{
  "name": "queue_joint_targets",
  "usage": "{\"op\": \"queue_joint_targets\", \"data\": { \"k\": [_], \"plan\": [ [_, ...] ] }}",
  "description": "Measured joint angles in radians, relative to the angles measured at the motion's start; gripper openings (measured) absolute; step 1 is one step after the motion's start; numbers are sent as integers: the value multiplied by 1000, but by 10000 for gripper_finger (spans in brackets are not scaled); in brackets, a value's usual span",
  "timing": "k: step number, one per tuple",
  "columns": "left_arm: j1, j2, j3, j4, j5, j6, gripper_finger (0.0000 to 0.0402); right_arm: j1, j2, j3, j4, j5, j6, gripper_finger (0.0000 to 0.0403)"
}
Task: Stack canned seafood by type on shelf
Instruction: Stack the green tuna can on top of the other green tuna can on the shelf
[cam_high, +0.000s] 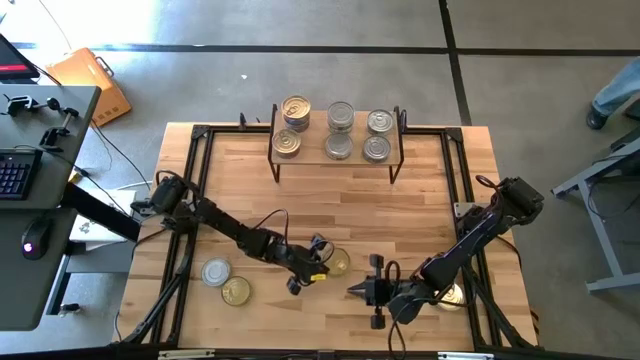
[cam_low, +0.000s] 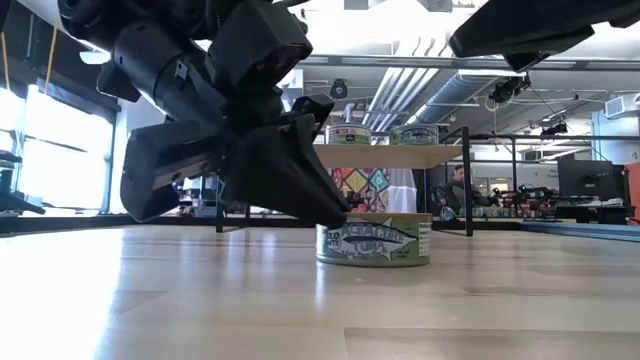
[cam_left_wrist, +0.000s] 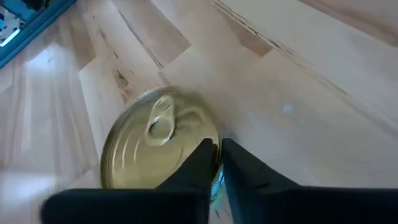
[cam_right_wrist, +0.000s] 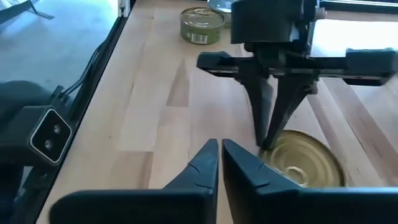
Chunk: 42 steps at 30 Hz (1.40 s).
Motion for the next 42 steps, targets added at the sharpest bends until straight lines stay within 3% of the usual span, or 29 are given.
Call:
{"op": "queue_joint_targets", "data": {
  "k": [7, 17, 23, 26, 30, 35, 38, 42],
  "plan": [
    [0, -45, -3, -28, -1, -53, 3, 0, 0, 2, 122, -2, -121, 88],
    [6, -147, -2, -14, -1, -125, 1, -56, 32, 2, 22, 1, -335, 208],
    [6, -148, -2, -14, -1, -142, 0, -80, 52, 2, 18, 1, -536, 248],
    [6, -148, -2, -12, -1, -144, 0, -88, 77, 2, 7, 33, -659, 252],
    [7, -148, -2, -6, -1, -161, 0, -100, 138, 2, 24, 171, -777, 252],
    [7, -148, -2, -3, -1, -178, 0, -117, 193, 2, 131, 191, -753, 247],
    [7, -148, -2, -1, -2, -185, 0, -119, 203, 2, 156, 191, -705, 219],
    [7, -148, -2, 8, -8, -186, 1, -121, 203, 2, 136, 190, -611, 141]
  ]
}}
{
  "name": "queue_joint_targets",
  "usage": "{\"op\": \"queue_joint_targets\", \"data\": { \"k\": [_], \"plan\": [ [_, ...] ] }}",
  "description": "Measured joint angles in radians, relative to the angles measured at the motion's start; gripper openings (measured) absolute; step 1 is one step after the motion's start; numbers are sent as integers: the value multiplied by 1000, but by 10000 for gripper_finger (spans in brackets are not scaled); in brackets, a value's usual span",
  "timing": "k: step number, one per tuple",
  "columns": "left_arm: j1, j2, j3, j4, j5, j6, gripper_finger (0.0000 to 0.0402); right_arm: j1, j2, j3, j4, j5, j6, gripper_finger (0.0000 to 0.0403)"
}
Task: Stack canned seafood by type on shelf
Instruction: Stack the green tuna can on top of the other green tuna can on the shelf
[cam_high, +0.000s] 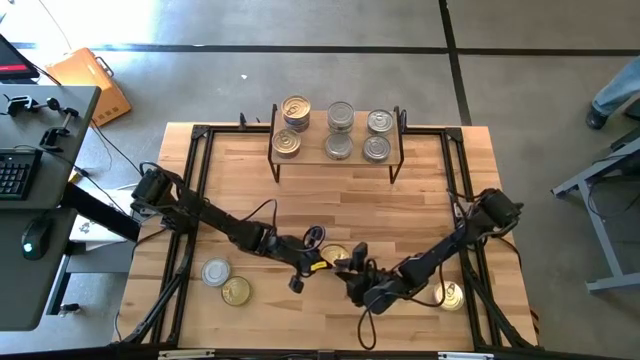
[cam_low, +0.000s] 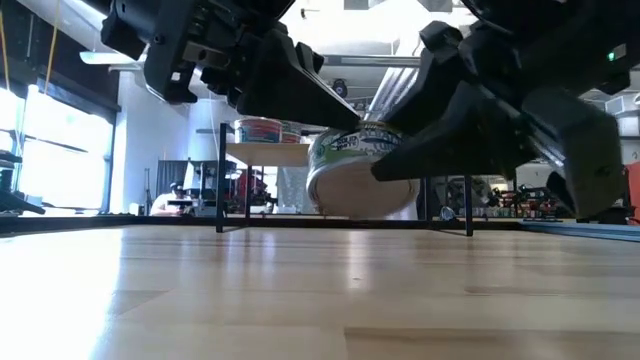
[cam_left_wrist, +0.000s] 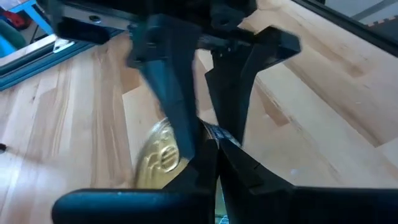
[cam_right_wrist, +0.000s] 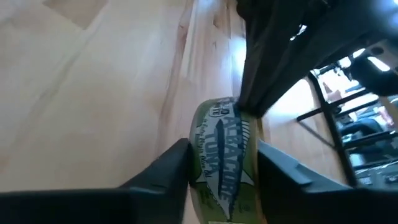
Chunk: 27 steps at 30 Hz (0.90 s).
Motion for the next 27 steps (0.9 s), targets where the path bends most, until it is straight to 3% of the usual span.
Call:
{"op": "queue_joint_targets", "data": {
  "k": [2, 8, 12, 15, 21, 27],
  "plan": [
    [1, 0, 0, -1, -13, 0, 4, -1, 0, 0, -20, -1, 44, 110],
    [-19, -59, 3, -139, -157, -4, 32, 22, -14, -2, -93, 4, 139, 110],
    [-41, -129, 2, -327, -286, -90, 49, 63, -62, -1, -187, 96, 180, 110],
    [-51, -143, -29, -375, -322, -207, 52, 77, -153, -2, -258, 210, 144, 110],
    [-74, -86, -196, 1, -315, -278, 46, -51, -430, -1, -392, 240, -65, 110],
    [-85, -48, -254, 243, -313, -244, 44, -413, -672, 0, -440, 43, -344, 110]
  ]
}}
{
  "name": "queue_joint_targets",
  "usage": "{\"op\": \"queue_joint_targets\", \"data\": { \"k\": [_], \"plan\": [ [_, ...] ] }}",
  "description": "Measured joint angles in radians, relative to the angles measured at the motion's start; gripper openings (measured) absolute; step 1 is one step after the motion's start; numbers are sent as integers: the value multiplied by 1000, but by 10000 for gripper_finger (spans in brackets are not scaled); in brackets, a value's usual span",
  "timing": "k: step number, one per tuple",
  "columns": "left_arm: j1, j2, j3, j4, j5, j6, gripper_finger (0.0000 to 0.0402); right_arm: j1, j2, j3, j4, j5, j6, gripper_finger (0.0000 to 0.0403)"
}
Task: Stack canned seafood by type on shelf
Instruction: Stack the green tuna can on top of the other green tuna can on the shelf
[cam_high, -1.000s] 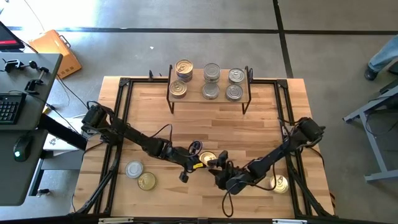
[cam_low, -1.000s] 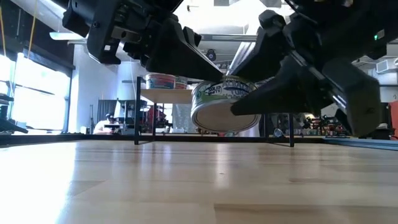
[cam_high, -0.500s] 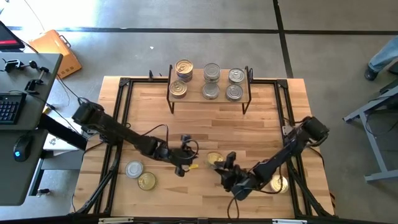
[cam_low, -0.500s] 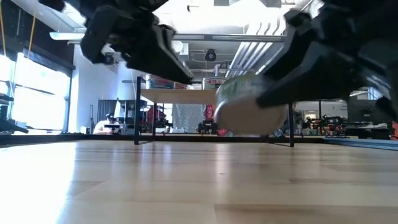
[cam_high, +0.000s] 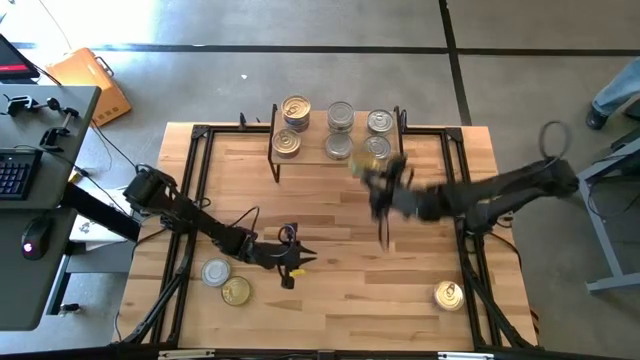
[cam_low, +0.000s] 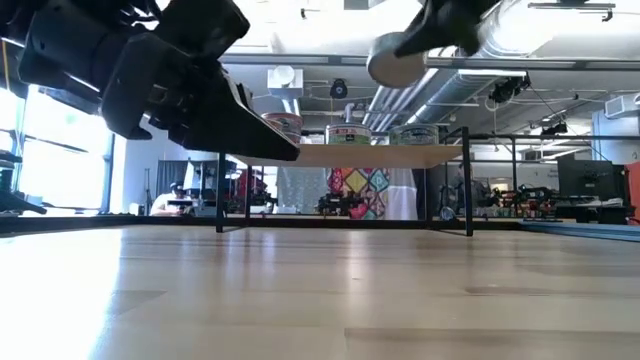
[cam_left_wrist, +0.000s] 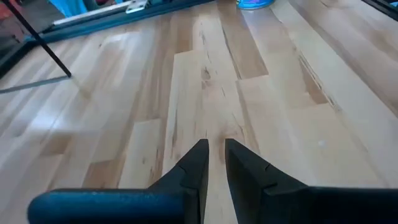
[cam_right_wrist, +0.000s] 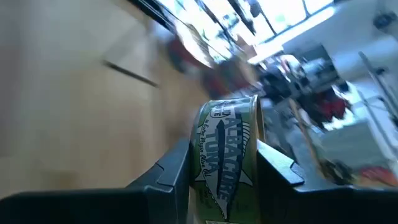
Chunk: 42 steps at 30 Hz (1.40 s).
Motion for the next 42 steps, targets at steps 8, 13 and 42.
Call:
{"op": "queue_joint_targets", "data": {
  "k": [8, 13, 42],
  "plan": [
    [0, 1, 0, 16, 0, 55, 43, -513, -12, 0, 5, -373, -279, 110],
    [4, 1, 0, 15, 0, 56, 43, -658, 25, 0, -7, -413, -322, 110],
    [6, 1, -1, 16, 0, 44, 43, -711, 58, 0, -13, -479, -269, 207]
  ]
}}
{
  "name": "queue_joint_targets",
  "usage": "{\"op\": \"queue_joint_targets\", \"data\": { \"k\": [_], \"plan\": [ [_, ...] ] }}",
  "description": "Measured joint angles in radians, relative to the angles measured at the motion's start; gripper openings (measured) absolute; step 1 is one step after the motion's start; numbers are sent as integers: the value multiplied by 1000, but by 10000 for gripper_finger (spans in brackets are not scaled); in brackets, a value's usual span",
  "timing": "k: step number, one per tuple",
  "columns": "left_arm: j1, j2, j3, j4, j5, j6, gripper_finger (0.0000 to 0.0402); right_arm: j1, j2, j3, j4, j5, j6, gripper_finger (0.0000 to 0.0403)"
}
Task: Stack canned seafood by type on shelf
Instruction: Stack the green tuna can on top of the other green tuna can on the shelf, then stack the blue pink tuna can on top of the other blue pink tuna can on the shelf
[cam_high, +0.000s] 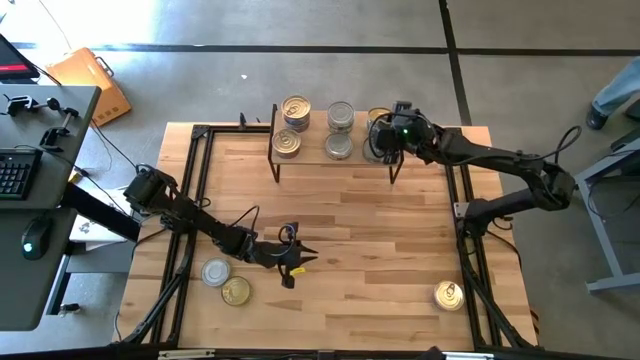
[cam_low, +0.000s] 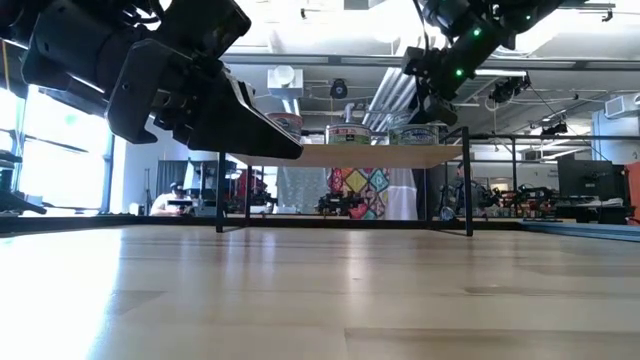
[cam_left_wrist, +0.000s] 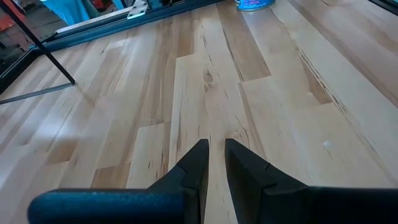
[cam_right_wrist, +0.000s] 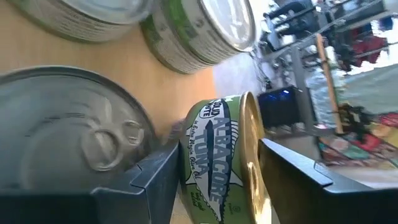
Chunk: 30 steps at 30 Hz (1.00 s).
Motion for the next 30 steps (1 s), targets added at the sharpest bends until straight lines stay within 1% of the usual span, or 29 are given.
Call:
{"op": "queue_joint_targets", "data": {
  "k": [4, 8, 13, 19, 24, 27, 30],
  "plan": [
    [0, 0, 0, 0, 0, -7, 43, 0, 0, 0, -5, -49, 35, 207],
    [0, 0, 0, -1, 0, -7, 43, -2, 0, 0, -5, -27, 35, 208],
    [0, 0, 0, 0, 0, -8, 43, -20, 0, 0, -4, -25, 37, 208],
    [0, 0, 0, 0, 0, -9, 43, -33, 0, 0, 13, 27, 60, 208],
    [0, 0, 0, 0, 0, -10, 43, -32, 0, 0, 12, 30, 63, 208],
    [0, 0, 0, 0, 0, -10, 43, -19, -5, 0, 10, 33, 100, 208],
    [0, 0, 0, 0, 0, -10, 43, 31, -23, 2, 6, 109, 178, 208]
  ]
}}
